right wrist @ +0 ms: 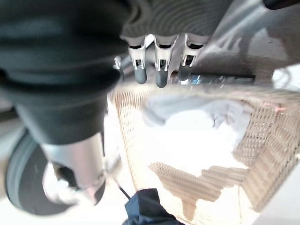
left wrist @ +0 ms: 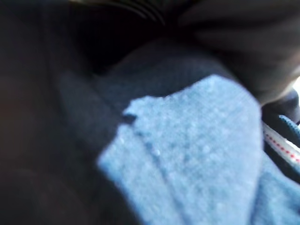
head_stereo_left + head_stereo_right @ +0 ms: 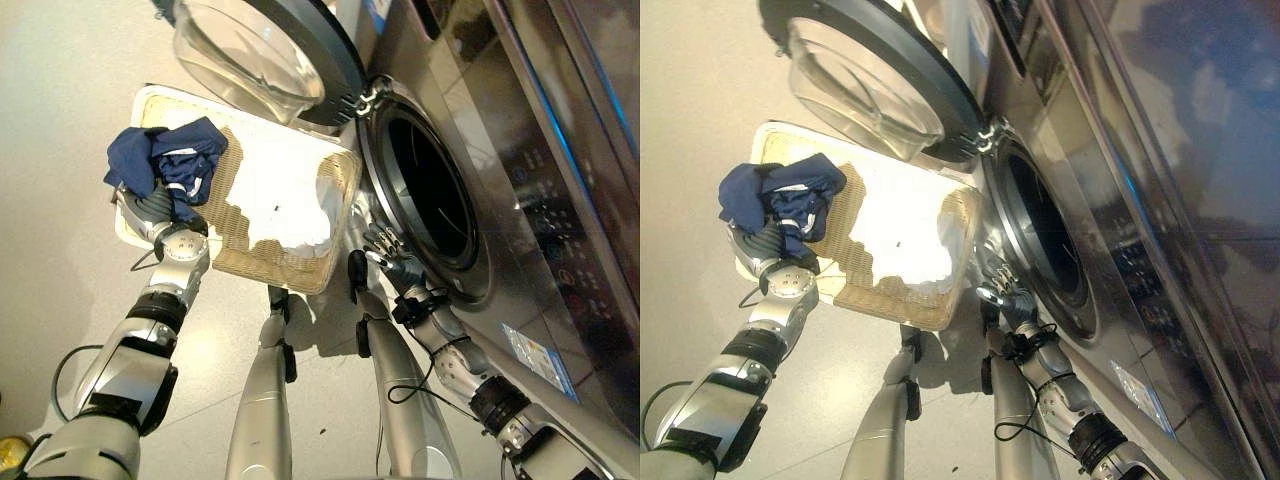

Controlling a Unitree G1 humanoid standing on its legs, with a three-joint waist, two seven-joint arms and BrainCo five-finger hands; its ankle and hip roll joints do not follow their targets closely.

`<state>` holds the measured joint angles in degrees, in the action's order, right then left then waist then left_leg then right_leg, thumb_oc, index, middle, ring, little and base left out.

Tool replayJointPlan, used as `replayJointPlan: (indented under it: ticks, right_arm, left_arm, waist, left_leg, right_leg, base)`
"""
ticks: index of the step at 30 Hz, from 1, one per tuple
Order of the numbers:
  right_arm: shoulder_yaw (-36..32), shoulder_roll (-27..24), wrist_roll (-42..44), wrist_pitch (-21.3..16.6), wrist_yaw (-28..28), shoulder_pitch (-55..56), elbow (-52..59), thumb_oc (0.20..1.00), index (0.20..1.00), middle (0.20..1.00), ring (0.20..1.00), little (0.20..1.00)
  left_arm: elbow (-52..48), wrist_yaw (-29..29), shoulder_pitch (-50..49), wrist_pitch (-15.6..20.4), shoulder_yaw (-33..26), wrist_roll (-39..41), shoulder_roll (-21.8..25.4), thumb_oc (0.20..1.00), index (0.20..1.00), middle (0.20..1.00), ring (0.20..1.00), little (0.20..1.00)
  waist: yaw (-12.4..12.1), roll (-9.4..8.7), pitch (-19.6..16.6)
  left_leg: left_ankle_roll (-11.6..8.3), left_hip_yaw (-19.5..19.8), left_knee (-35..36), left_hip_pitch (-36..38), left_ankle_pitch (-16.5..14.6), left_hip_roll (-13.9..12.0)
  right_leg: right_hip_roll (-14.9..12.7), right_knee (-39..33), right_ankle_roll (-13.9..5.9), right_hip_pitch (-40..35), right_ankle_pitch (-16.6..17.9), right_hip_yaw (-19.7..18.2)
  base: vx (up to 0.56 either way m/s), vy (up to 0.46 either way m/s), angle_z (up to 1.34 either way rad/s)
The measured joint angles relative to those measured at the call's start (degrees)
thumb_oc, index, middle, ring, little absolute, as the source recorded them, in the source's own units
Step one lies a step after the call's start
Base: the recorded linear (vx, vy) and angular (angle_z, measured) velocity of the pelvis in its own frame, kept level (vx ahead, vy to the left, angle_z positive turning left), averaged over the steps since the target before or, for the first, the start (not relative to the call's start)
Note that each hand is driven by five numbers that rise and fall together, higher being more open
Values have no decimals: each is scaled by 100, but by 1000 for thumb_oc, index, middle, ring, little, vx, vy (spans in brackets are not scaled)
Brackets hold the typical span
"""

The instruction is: Put the clothes into the washing machine.

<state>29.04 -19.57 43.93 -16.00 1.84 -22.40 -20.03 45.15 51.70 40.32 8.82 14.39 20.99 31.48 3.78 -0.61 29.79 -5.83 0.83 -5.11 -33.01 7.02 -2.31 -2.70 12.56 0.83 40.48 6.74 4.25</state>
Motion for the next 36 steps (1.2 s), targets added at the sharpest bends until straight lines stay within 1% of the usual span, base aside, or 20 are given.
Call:
replayJointPlan:
  ticks: [1,4,6,7,9,10,11,13,14,15,16,17,18,19,20,21,24,26,29,36]
  right_arm:
    - [18,-17,-125,40,26,2,2,1000,1000,1000,1000,1000]
    - [7,-39,-454,120,105,-140,94,1000,1000,1000,1000,1000]
    - [9,-91,-606,167,77,-235,193,1000,1000,1000,1000,1000]
    - [-9,-91,-628,221,22,-306,199,1000,1000,1000,1000,1000]
    - [-29,-99,-629,295,-52,-352,202,1000,1000,1000,1000,1000]
    - [-29,-99,-629,295,-52,-352,202,1000,1000,1000,1000,1000]
    - [-24,-117,-630,420,-171,-439,203,1000,1000,1000,1000,1000]
    - [-24,-117,-630,420,-171,-439,203,1000,1000,1000,1000,1000]
    - [-24,-132,-629,548,-294,-559,257,1000,1000,1000,1000,1000]
    - [-13,-169,-627,618,-329,-576,292,1000,1000,1000,1000,1000]
    - [45,-290,-628,793,-472,-639,330,1000,1000,1000,1000,1000]
    - [45,-290,-628,793,-472,-639,330,1000,1000,1000,1000,1000]
    - [36,-345,-627,950,-607,-691,328,1000,1000,1000,1000,1000]
    - [36,-343,-627,975,-636,-733,328,1000,1000,1000,1000,1000]
    - [52,-351,-613,1046,-659,-830,331,1000,1000,1000,1000,1000]
    - [94,-368,-593,1100,-678,-835,329,1000,1000,1000,1000,1000]
    - [96,-379,-336,1321,-781,-865,306,1000,1000,1000,1000,1000]
    - [101,-384,-175,1396,-800,-865,291,1000,1000,1000,1000,1000]
    - [128,-373,37,1412,-857,-840,289,1000,1000,1000,1000,1000]
    - [263,-387,546,1473,-1047,-749,288,1000,1000,1000,1000,1000]
  left_arm:
    - [-189,-113,-114,66,11,-18,-6,200,200,200,200,200]
    - [-482,-554,-471,435,12,-301,-66,200,200,200,200,200]
    - [-810,-1001,-697,843,40,-692,-155,200,200,200,200,200]
    - [-903,-1273,-736,961,66,-813,-156,200,200,200,200,200]
    - [-1079,-1582,-780,1089,157,-904,-132,200,200,200,200,200]
    - [-1079,-1582,-780,1089,157,-904,-132,200,200,200,200,200]
    - [-1441,-2086,-894,1284,340,-907,-62,200,200,200,200,200]
    - [-1441,-2086,-894,1284,340,-907,-62,200,200,200,200,200]
    - [-1838,-2739,-1013,1499,663,-891,-31,200,200,200,200,200]
    - [-1930,-2976,-1045,1517,734,-840,-15,200,200,200,200,200]
    - [-2245,-3575,-1087,1599,1047,-735,91,200,200,200,200,200]
    - [-2245,-3575,-1087,1599,1047,-735,91,200,200,200,200,200]
    - [-2313,-4326,-1054,1790,1375,-633,92,200,200,200,200,200]
    - [-2313,-4487,-1051,1797,1414,-621,77,200,200,200,200,200]
    - [-2324,-4743,-1040,1791,1454,-488,78,200,200,200,200,200]
    - [-2362,-4876,-1032,1791,1514,-330,112,200,200,200,200,200]
    - [-2387,-5476,-1022,1774,1547,42,136,200,200,200,200,200]
    - [-2387,-5587,-968,1741,1604,114,150,200,200,200,200,200]
    - [-2402,-5749,-839,1632,1700,250,194,200,200,200,200,200]
    - [-2560,-5813,-815,1410,1893,283,286,200,200,200,200,200]
  waist:
    - [-18,11,6]
    - [-124,40,22]
    - [-218,57,30]
    - [-326,58,31]
    - [-367,68,36]
    - [-367,68,36]
    - [-463,74,40]
    - [-463,74,40]
    - [-466,77,41]
    - [-462,82,43]
    - [-463,99,50]
    - [-463,99,50]
    - [-459,111,55]
    - [-457,112,55]
    - [-460,120,59]
    - [-461,126,62]
    - [-454,150,71]
    - [-454,152,72]
    - [-448,153,72]
    - [-445,153,72]
  left_leg:
    - [-5,37,52,54,39,8]
    - [-4,135,83,150,83,9]
    - [-10,214,86,168,98,7]
    - [-13,244,108,177,99,2]
    - [-19,264,131,188,112,1]
    - [-19,264,131,188,112,1]
    - [-15,277,166,207,136,7]
    - [-15,277,166,207,136,7]
    - [8,292,208,245,164,28]
    - [9,292,216,252,165,32]
    - [24,282,235,290,176,37]
    - [24,282,235,290,176,37]
    - [43,252,246,341,188,50]
    - [43,252,249,339,188,56]
    - [50,250,270,340,195,56]
    - [52,251,274,340,196,55]
    - [53,250,279,340,197,54]
    - [53,249,280,339,197,53]
    - [53,246,283,346,197,50]
    - [68,235,329,363,208,45]
  right_leg:
    - [-13,-16,6,-50,-5,29]
    - [-38,-10,5,-211,-55,184]
    - [-59,12,18,-270,-109,290]
    - [-60,15,23,-284,-116,312]
    - [-63,17,24,-297,-117,345]
    - [-63,17,24,-297,-117,345]
    - [-79,16,23,-311,-119,372]
    - [-79,16,23,-311,-119,372]
    - [-113,13,6,-355,-130,412]
    - [-129,0,5,-368,-130,424]
    - [-139,-34,-1,-434,-130,444]
    - [-139,-34,-1,-434,-130,444]
    - [-158,-35,-29,-489,-151,449]
    - [-162,-37,-30,-488,-152,456]
    - [-167,-53,-34,-487,-148,459]
    - [-163,-58,-35,-488,-148,471]
    - [-163,-85,-37,-495,-147,473]
    - [-159,-89,-38,-497,-147,474]
    - [-156,-104,-38,-510,-146,477]
    - [-140,-276,-68,-578,-72,480]
  base:
    - [-31,-59,18]
    - [-44,-87,23]
    - [-30,-64,22]
    - [-30,-56,14]
    - [-17,-19,4]
    - [-2,-14,6]
    - [6,-6,4]
    - [-6,2,5]
    - [-17,17,8]
    - [-26,31,13]
    - [-8,21,6]
    - [-3,18,12]
    - [-4,28,7]
    - [-7,41,7]
    - [-17,43,0]
    - [0,0,0]
    - [0,0,0]
    - [0,0,0]
    - [0,0,0]
    - [0,0,0]
